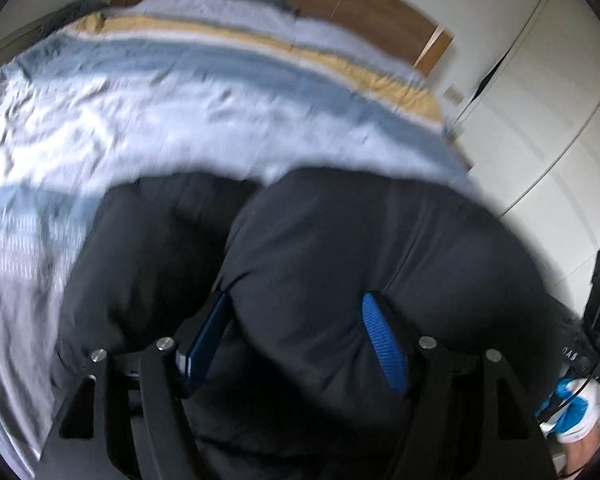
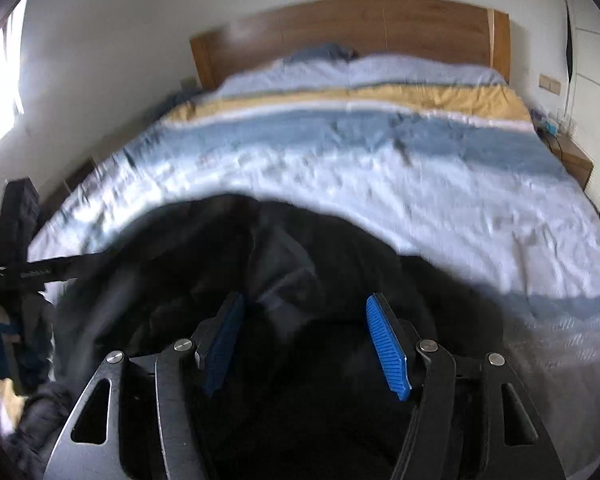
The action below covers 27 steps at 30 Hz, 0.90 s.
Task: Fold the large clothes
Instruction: 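Lower the folded hem onto the coat and open both tools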
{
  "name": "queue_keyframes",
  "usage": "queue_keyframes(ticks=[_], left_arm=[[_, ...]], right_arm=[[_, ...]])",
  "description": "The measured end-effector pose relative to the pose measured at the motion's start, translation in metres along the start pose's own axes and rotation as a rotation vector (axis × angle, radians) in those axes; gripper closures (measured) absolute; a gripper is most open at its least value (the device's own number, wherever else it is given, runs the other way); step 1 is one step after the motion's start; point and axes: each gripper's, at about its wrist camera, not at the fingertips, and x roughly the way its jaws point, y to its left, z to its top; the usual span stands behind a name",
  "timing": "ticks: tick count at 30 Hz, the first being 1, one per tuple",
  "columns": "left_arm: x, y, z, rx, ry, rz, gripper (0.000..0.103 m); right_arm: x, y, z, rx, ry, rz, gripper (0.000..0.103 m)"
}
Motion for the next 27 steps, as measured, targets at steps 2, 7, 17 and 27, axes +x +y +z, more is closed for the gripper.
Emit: queue_keyframes(ticks=[2,7,17,27], left_arm=[[0.016,0.011,-0.015,-0.037,0.025,-0.038,0.025],[0.033,0.007,-0.025,0.003,0.02,0.021,0.024],[-0.046,-0.036,-0.023,0.074,-0.089,0.024,0.025],[0.0,-0.085,-0.056,0.234,0.011,0.041,0.025]], right_arm=[[0.013,-0.004,-0.021,-0.02,0.008,-0.028,0.035],[0.027,-0.008,-0.036,-0.017,0.036,-0.049,0.034],[-0.047,0.007,-0.006,-0.028,-0.011,-0.031,0.034],[-0.016,0.02,-0.042,-0.083,0.092,0.007,0.034]])
